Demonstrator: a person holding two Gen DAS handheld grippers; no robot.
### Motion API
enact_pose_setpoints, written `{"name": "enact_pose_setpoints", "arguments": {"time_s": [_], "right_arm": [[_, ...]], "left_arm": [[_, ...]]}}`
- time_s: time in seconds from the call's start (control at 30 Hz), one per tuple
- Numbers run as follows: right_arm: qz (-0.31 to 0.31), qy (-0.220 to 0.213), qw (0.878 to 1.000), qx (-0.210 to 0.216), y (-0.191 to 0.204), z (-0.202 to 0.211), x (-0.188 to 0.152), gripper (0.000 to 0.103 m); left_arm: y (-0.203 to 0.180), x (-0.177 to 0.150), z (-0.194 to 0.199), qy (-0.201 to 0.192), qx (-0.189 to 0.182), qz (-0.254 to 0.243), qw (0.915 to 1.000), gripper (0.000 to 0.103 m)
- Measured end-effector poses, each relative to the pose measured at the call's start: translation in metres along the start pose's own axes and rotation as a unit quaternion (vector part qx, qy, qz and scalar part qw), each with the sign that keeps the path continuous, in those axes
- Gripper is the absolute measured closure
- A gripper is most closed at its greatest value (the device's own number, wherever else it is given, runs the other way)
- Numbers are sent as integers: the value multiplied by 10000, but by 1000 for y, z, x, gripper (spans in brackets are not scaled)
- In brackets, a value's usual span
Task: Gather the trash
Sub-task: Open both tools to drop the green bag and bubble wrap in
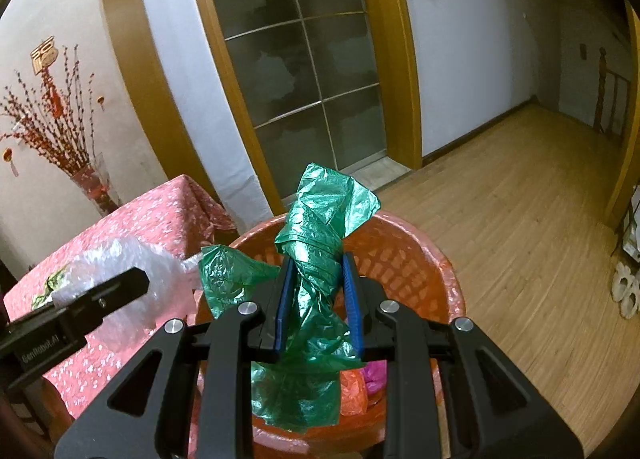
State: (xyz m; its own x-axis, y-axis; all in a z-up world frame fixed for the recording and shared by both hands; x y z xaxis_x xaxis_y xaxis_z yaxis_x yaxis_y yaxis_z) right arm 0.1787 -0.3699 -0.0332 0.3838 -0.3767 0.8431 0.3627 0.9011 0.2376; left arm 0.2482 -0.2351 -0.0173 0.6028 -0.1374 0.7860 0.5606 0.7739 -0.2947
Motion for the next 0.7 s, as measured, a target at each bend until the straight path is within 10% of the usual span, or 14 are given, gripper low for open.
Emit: {"name": "enact_pose_setpoints", "arguments": {"time_s": [0.2, 0.7], "right_arm": [[-96, 65, 9999, -22, -9, -6, -1, 74], [85, -136, 9996, -215, -8, 2, -5, 13]], "left_arm": [[-5, -5, -10, 71, 22, 16, 10000, 59], [35, -19, 13, -71, 931, -110, 9956, 14]]}}
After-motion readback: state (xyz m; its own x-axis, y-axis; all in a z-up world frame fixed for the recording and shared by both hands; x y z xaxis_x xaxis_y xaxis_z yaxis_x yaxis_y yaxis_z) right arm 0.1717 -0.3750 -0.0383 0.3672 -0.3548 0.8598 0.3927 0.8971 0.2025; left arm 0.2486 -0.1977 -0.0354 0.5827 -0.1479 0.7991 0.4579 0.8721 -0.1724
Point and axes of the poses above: each gripper's, at about its wrist camera, not at the fingertips, and z roughly against the way its jaws point, y to its left, x to its top, the point moved 4 cm from there along -z, roughly the way its jaws point, and after that the axes turned 6 degrees about -y, right-handed, at the moved point
